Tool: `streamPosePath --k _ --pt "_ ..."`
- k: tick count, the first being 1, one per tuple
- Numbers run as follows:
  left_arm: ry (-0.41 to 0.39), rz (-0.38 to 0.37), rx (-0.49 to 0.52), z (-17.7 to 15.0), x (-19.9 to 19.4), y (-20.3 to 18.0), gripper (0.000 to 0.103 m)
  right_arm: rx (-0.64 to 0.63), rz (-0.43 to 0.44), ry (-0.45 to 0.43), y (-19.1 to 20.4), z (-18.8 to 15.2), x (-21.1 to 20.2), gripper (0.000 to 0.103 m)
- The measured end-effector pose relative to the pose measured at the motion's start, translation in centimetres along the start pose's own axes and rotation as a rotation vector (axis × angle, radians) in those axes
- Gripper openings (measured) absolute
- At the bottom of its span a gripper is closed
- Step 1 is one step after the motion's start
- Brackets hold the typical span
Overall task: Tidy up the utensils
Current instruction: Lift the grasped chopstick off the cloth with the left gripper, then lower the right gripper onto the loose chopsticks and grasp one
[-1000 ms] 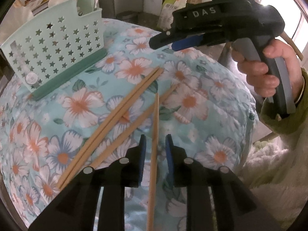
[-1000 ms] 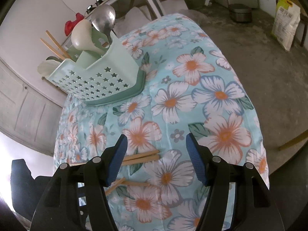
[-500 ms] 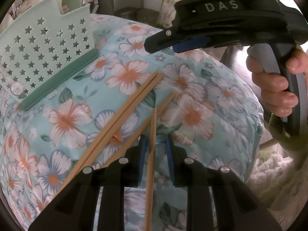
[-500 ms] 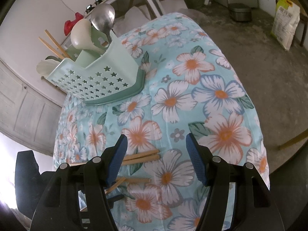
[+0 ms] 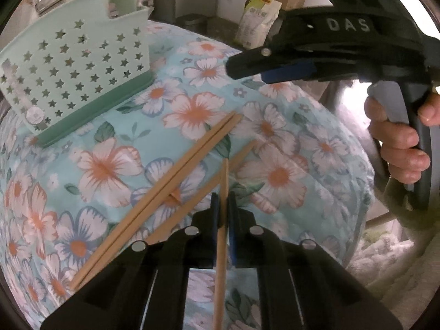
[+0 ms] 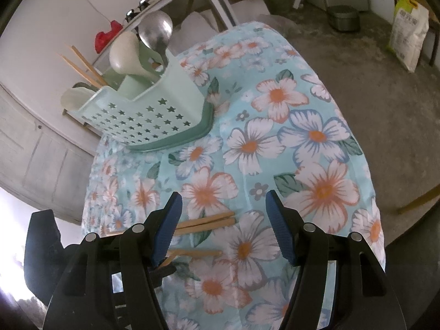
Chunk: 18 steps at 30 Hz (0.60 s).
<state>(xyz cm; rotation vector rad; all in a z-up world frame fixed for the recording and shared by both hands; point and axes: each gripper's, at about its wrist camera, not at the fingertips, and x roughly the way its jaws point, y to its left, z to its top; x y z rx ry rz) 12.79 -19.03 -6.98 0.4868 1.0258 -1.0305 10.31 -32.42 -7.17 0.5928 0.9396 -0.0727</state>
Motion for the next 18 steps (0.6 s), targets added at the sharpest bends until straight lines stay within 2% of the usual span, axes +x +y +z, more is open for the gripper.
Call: streamPosePath --k 5,9,16,18 --pt "-0.059 -0.004 -0.104 -1.0 -2.4 2.3 0.006 0.019 0.065 0.022 0.4 -0.7 -1.6 0.061" --pt "-0.122 0.022 -0.211 -1.9 -4.5 4.8 0.006 0.020 0.116 0.095 1.3 -2.6 -1.9 0.061" --pt "-0.211 0.067 -0.323 -3.1 -7.3 8.0 0.006 0.084 0.172 0.265 2.7 -6.1 2.0 0.059" --pt "-0.220 0.067 -0.331 -3.3 -7.6 8.3 0.006 0.119 0.167 0.280 2.7 -6.3 3.0 0.059"
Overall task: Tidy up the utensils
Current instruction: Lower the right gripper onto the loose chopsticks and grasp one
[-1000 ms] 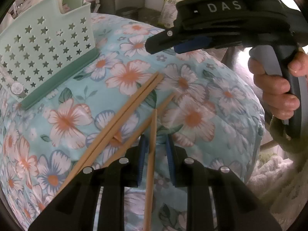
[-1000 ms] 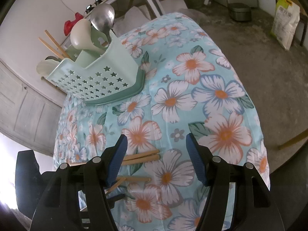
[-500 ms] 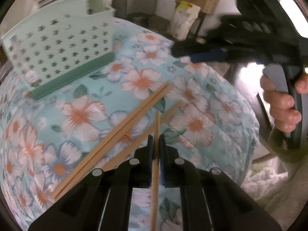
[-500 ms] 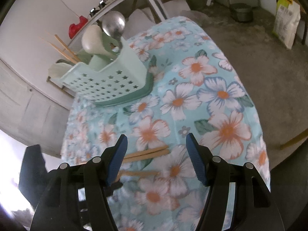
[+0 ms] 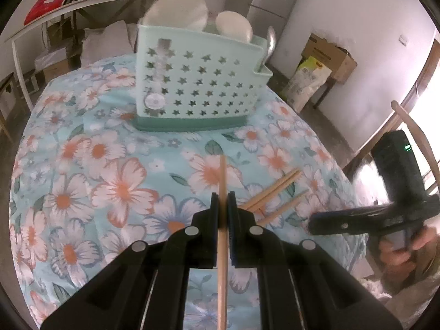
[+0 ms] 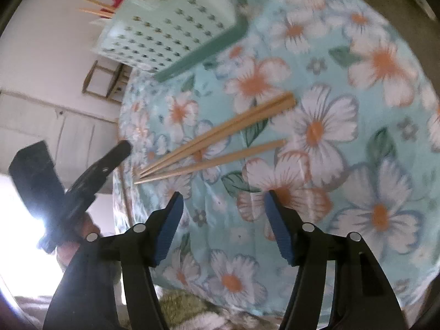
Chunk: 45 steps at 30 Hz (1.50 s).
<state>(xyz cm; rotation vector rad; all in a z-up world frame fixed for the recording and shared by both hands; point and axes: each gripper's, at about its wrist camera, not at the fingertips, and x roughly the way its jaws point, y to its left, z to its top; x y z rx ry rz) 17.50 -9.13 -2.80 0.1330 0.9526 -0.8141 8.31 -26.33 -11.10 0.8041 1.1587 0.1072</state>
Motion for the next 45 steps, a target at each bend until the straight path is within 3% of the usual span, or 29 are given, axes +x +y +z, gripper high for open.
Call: streamPosePath --k 8,17,21,26,30,38,45 --pt "-0.018 -0.014 -0.016 0.0 -0.5 0.5 0.006 0.110 0.003 -0.099 -0.4 2.5 1.2 0.055" --pt "-0.022 -0.025 -0.025 0.1 -0.4 0.7 0.006 0.155 -0.024 -0.167 -1.2 4.0 1.4 0.035" --pt "-0.023 -0.024 -0.024 0.2 -0.5 0.7 0.006 0.184 -0.020 -0.185 -2.1 4.2 1.2 0.020" --pt "-0.026 -0.019 -0.027 0.2 -0.5 0.7 0.006 0.192 0.014 -0.194 -3.2 4.3 0.4 0.017" --pt "-0.035 -0.015 -0.039 0.4 -0.8 1.1 0.006 0.147 0.024 -0.220 -3.0 4.2 -1.4 0.015" --pt "-0.039 -0.020 -0.052 0.7 -1.2 1.6 0.006 -0.057 -0.005 -0.318 1.6 4.2 -4.6 0.013" --pt "-0.051 -0.017 -0.052 0.8 -1.6 1.4 0.006 -0.123 0.001 -0.320 3.7 5.3 -4.4 0.012"
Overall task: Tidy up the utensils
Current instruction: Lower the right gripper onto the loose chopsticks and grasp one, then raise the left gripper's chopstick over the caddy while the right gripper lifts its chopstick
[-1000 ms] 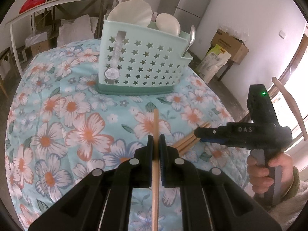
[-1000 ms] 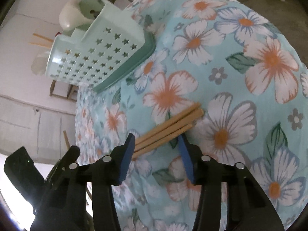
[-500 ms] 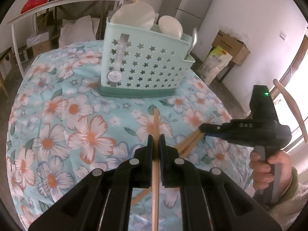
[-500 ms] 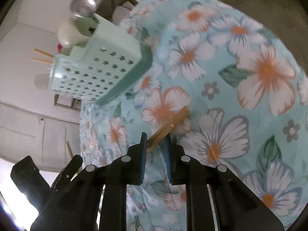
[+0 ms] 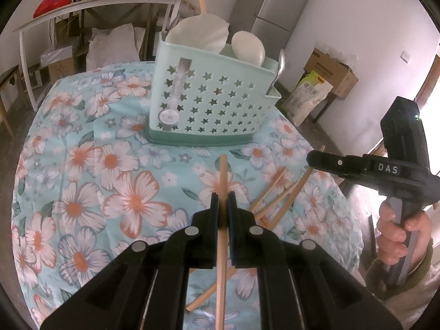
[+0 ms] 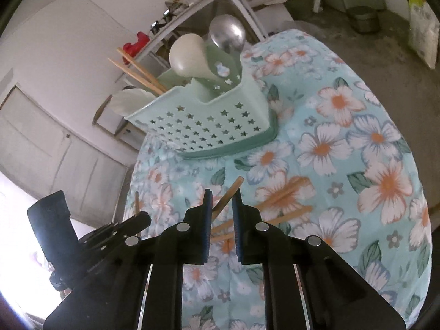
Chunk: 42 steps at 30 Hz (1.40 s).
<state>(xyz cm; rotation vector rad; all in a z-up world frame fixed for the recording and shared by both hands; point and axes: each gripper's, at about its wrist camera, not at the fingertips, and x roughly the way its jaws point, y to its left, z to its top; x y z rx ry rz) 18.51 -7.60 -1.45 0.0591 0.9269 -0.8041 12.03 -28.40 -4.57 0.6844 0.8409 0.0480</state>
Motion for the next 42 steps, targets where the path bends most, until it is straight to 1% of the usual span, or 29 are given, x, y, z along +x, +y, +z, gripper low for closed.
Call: streamPosePath --k 4,11,20,29,42 --pt "-0.007 0.007 -0.001 0.0 -0.3 0.1 0.006 0.007 0.030 -0.011 -0.2 0.1 -0.3 0.010" --pt "-0.034 0.013 -0.013 0.4 -1.2 0.4 0.006 -0.044 0.067 -0.064 1.2 0.5 -2.0 0.007" --pt "-0.057 -0.019 -0.025 1.2 -2.2 0.0 0.006 -0.111 0.083 -0.121 3.0 1.1 -4.1 0.005" --pt "-0.082 -0.047 -0.045 1.9 -3.2 -0.1 0.006 -0.148 0.096 -0.145 3.9 1.3 -4.9 0.004" --pt "-0.189 -0.052 -0.053 3.7 -6.5 -0.1 0.005 -0.190 0.131 -0.193 5.2 2.1 -6.6 0.004"
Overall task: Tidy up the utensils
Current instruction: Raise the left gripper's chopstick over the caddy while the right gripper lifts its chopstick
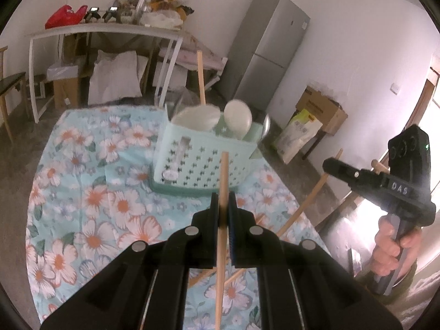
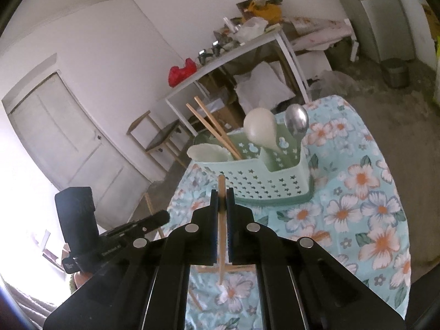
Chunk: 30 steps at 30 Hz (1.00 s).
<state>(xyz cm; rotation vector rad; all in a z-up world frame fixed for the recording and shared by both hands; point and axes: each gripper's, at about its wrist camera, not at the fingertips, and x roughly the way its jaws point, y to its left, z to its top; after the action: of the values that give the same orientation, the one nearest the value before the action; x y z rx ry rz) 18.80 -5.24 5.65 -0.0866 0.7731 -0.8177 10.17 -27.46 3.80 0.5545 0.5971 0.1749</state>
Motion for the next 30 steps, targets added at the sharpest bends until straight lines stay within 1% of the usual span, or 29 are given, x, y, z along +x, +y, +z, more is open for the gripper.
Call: streamPosePath --k 11,16,17,20,21,24,27,30 --pt "-0.135 -0.023 0.005 3.7 -3.2 -0.6 0.005 0.028 -0.013 -0.005 -1.3 0.0 -0.2 0.004" --pt "-0.215 -0.069 0.009 6.2 -5.0 -1.2 0.005 0.037 -0.017 -0.009 -1.6 0.1 -0.4 0.004" --pt "-0.240 -0.084 0.015 7.0 -5.5 -1.4 0.005 0.038 -0.018 -0.010 -1.7 0.1 -0.4 0.004" --pt "-0.301 -0.095 0.034 8.9 -6.6 -2.0 0.005 0.044 -0.018 -0.011 -2.0 0.2 -0.5 0.004" --pt "-0.338 -0.097 0.044 9.8 -7.1 -2.3 0.005 0.047 -0.019 -0.012 -2.2 0.2 -0.5 0.004" --pt "-0.410 -0.088 0.064 11.4 -8.0 -2.9 0.005 0.056 -0.021 -0.009 -2.5 0.2 -0.4 0.004" --pt "-0.468 -0.103 0.055 12.9 -8.1 -3.2 0.005 0.065 -0.020 -0.004 -2.6 0.2 -0.3 0.004" --pt "-0.504 -0.083 0.049 13.7 -7.3 -3.3 0.005 0.070 -0.022 0.000 -2.8 0.2 -0.2 0.004"
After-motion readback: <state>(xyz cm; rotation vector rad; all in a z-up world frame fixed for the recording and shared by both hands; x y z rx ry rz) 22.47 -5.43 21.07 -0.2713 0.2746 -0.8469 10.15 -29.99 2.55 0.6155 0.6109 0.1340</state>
